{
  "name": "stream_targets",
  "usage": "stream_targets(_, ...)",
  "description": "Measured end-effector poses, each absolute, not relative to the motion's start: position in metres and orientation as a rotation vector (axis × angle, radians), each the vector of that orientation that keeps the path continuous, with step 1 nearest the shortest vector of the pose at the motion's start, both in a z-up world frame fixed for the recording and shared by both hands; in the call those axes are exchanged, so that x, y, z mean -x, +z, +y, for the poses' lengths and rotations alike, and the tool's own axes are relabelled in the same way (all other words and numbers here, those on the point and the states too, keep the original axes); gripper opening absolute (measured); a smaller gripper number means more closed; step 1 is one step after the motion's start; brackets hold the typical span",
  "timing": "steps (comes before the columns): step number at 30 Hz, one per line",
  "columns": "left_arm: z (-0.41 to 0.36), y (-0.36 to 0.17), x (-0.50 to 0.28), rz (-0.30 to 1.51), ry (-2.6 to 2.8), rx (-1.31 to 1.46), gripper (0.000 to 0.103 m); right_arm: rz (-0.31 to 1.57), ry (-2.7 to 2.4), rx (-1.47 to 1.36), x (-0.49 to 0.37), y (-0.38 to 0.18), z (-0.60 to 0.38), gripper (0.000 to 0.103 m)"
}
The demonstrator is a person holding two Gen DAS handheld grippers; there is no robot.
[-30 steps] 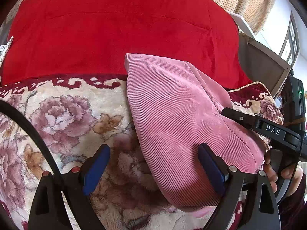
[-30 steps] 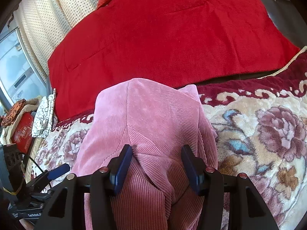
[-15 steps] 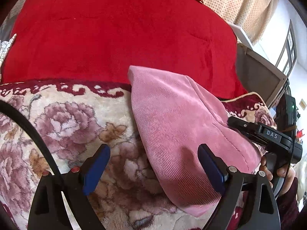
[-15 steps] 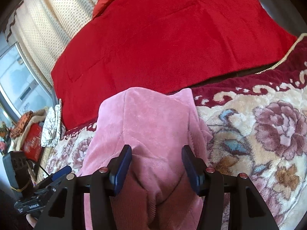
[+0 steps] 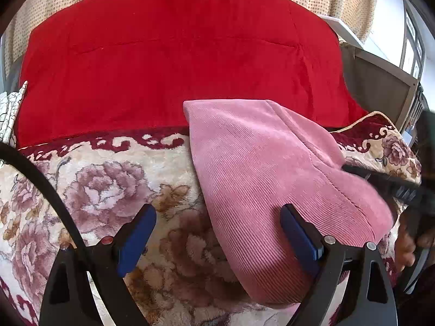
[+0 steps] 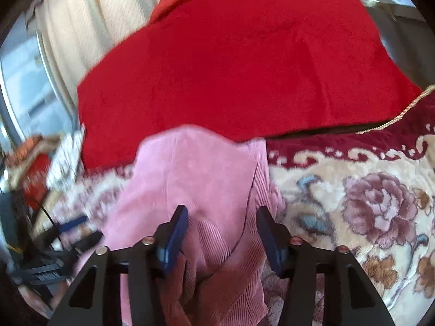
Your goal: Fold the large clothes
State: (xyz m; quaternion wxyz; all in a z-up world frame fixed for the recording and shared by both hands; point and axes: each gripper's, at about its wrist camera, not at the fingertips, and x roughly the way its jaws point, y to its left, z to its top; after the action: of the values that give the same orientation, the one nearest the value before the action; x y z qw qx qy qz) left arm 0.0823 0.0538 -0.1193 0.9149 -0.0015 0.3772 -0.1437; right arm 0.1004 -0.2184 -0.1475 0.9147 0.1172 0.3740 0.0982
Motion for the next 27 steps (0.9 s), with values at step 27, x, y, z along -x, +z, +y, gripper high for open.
stream_targets(27, 0.053, -0.121, -0.082, 0.766, -0.257, -0.029, 0.093, 0.808, 0.237, -0.25, -0.105, -0.157, -0.203, 0.053)
